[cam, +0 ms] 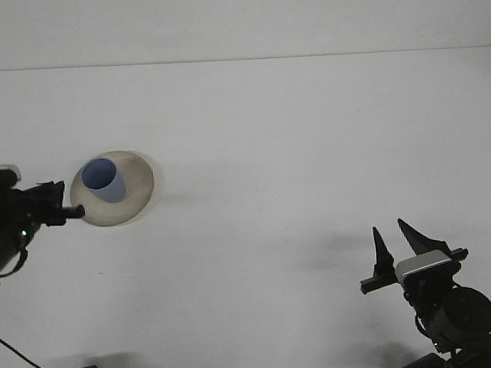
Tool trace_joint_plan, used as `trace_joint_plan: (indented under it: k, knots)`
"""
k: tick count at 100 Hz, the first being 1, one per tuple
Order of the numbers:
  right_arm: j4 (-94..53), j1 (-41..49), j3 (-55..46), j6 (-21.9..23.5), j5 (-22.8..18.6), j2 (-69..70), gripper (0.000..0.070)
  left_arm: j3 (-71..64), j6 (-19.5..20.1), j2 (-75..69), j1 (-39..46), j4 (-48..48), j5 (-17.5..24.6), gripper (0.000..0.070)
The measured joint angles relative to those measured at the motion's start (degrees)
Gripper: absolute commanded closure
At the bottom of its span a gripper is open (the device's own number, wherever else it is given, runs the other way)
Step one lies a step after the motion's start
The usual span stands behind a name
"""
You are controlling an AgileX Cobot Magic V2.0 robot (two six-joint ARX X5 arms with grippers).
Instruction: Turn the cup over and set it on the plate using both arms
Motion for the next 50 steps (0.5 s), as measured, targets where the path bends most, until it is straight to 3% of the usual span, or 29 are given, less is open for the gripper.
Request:
trace_joint_plan:
  k: [3,33,50]
  knots:
    - [0.9,0.0,-0.35,0.57,0.74,0.0,0.07,-4.46,0.13,-2.86,0.0,3.34,0.0,0.0688]
    - [5.86,0.0,-1.84,2.34,3.15,-0.02,0.07,-42.88,1.29,-27.21,0.0,31.28,-0.17,0.0688]
    - [7.26,0.0,-1.84,3.65,3.02,0.0,0.07,-48.13,0.55,-35.34,0.0,34.12,-1.55,0.0689]
